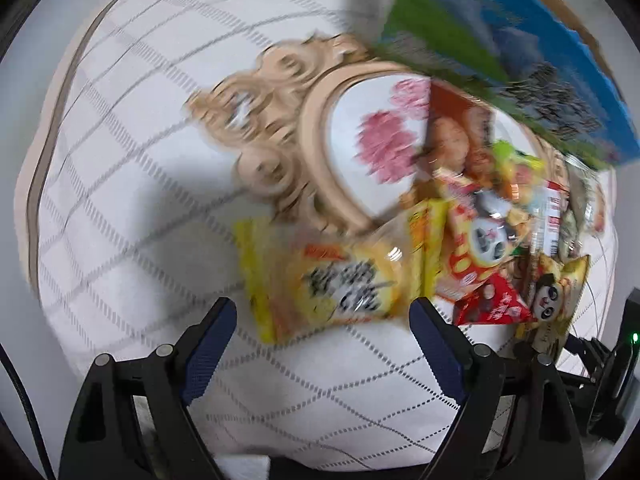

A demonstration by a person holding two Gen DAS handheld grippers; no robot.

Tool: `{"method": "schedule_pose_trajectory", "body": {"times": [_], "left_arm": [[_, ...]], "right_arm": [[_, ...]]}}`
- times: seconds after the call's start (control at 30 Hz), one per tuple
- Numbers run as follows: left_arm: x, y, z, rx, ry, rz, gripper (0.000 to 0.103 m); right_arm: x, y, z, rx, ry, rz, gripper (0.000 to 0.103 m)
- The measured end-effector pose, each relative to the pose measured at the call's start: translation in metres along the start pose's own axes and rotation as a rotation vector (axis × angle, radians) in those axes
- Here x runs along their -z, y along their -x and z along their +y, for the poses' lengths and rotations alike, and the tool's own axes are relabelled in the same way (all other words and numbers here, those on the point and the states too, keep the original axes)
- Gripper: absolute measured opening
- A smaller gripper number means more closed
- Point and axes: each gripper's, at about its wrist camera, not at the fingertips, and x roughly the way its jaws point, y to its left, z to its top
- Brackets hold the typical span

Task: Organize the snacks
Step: 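Grasp the yellow pastry bag with left tool while right tool grasps Franzzi cookie pack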

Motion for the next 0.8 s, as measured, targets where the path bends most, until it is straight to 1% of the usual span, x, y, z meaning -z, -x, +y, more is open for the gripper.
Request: {"method": "schedule_pose_trajectory", "body": {"times": [0.03, 0.07, 0.1, 0.13, 0.17, 0.23, 0.3, 0.37, 0.4, 0.43, 0.47, 0.5, 0.57, 0.6, 0.63, 0.67, 0.7, 0.73, 0.8], "left_arm": [[-0.004, -0.001, -0.007, -0.009, -0.063, -0.004, 0.088], [-0.006, -0.002, -0.012, -0.022, -0.117, -0.010, 0.088], [-0.006, -0.004, -0.023, -0.050, -0.222, -0.014, 0.088], [-0.005, -0.005, -0.030, -0.072, -0.289, -0.014, 0.088], [-0.002, -0.010, -0.040, -0.113, -0.386, -0.009, 0.088], [0.005, -0.025, -0.052, -0.208, -0.526, 0.023, 0.088], [0.008, -0.038, -0.056, -0.239, -0.601, 0.043, 0.090], [0.006, -0.045, -0.057, -0.251, -0.612, 0.047, 0.090], [0.001, -0.046, -0.057, -0.249, -0.600, 0.041, 0.090], [-0.004, -0.048, -0.064, -0.252, -0.565, 0.028, 0.090], [-0.014, -0.047, -0.063, -0.253, -0.530, 0.017, 0.089], [-0.021, -0.046, -0.058, -0.260, -0.486, 0.005, 0.089], [-0.040, -0.044, -0.038, -0.255, -0.353, -0.005, 0.089], [-0.046, -0.042, -0.029, -0.231, -0.298, -0.003, 0.089], [-0.050, -0.038, -0.020, -0.181, -0.256, 0.001, 0.089], [-0.050, -0.032, -0.014, -0.119, -0.248, -0.003, 0.089], [-0.047, -0.025, -0.012, -0.078, -0.276, -0.014, 0.089], [-0.044, -0.020, -0.010, -0.079, -0.320, -0.016, 0.089], [-0.033, -0.021, -0.018, -0.113, -0.413, -0.005, 0.089]], "right_arm": [[-0.001, 0.001, 0.001, -0.009, -0.005, 0.002, 0.081], [0.001, 0.002, -0.009, -0.016, -0.007, 0.004, 0.081], [0.002, 0.002, -0.011, -0.019, -0.009, 0.010, 0.081], [0.003, 0.003, -0.014, -0.022, -0.012, 0.015, 0.081], [0.006, 0.005, -0.019, -0.027, -0.015, 0.017, 0.081], [0.006, 0.008, -0.020, -0.027, -0.016, 0.020, 0.081], [0.007, 0.011, -0.022, -0.025, -0.019, 0.020, 0.081], [0.014, 0.016, -0.030, -0.024, -0.021, 0.027, 0.081], [0.013, 0.016, -0.023, -0.024, -0.022, 0.030, 0.081], [0.014, 0.016, -0.025, -0.024, -0.021, 0.032, 0.081], [0.019, 0.022, -0.020, -0.025, -0.021, 0.035, 0.081], [0.020, 0.022, -0.021, -0.030, -0.023, 0.037, 0.081], [0.023, 0.021, -0.023, -0.043, -0.036, 0.039, 0.081], [0.025, 0.022, -0.025, -0.049, -0.042, 0.039, 0.081], [0.026, 0.022, -0.025, -0.054, -0.046, 0.039, 0.081], [0.028, 0.022, -0.026, -0.060, -0.052, 0.039, 0.081], [0.029, 0.023, -0.028, -0.066, -0.058, 0.041, 0.081], [0.031, 0.024, -0.031, -0.078, -0.068, 0.045, 0.081], [0.034, 0.025, -0.033, -0.092, -0.082, 0.051, 0.081]]}}
